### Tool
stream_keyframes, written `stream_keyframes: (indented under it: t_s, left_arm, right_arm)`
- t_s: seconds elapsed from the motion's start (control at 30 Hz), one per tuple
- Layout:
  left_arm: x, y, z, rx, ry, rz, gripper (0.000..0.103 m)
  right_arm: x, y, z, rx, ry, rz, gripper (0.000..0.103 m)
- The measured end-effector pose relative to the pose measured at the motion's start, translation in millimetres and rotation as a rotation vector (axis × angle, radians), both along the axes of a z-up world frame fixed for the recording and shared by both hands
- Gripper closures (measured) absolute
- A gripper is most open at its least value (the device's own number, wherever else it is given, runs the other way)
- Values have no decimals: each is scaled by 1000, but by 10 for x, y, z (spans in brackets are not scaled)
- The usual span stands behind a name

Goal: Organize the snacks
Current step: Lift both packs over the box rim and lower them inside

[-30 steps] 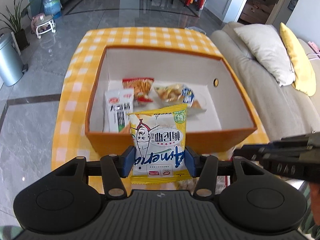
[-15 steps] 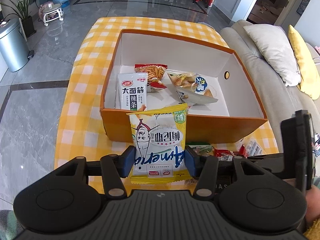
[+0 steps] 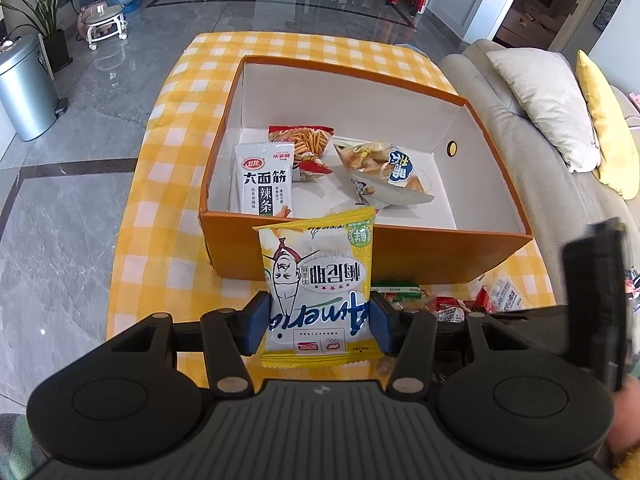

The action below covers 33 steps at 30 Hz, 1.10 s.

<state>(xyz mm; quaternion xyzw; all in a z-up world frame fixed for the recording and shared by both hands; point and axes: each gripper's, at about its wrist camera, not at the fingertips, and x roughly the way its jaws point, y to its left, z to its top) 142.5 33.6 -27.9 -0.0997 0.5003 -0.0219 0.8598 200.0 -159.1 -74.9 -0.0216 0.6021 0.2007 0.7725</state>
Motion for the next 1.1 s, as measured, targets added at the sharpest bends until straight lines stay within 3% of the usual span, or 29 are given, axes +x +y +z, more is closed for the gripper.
stream_keyframes:
  t_s: [0.2, 0.4, 0.47, 0.6, 0.83, 1.1]
  left_arm:
    - [-15, -11, 189, 5, -45, -8, 44]
    - [69, -53, 412, 27, -103, -21, 44]
    - [128, -73, 475, 38, -119, -27, 44]
    - [291, -115, 553, 52, -144, -42, 44]
    - [704, -222, 476, 80, -110, -85, 44]
    - [1103, -224, 58, 146, 9, -94, 44]
  right_arm:
    - [-234, -106, 476, 59, -32, 32, 70]
    - [-415, -271, 1078, 114, -210, 25, 70]
    - [-400, -346, 1215, 163, -248, 11, 70]
    - [-291, -447, 1404, 169, -330, -30, 70]
    - [124, -522, 1418, 91, -391, -117, 70]
    - [587, -410, 943, -3, -279, -128, 70]
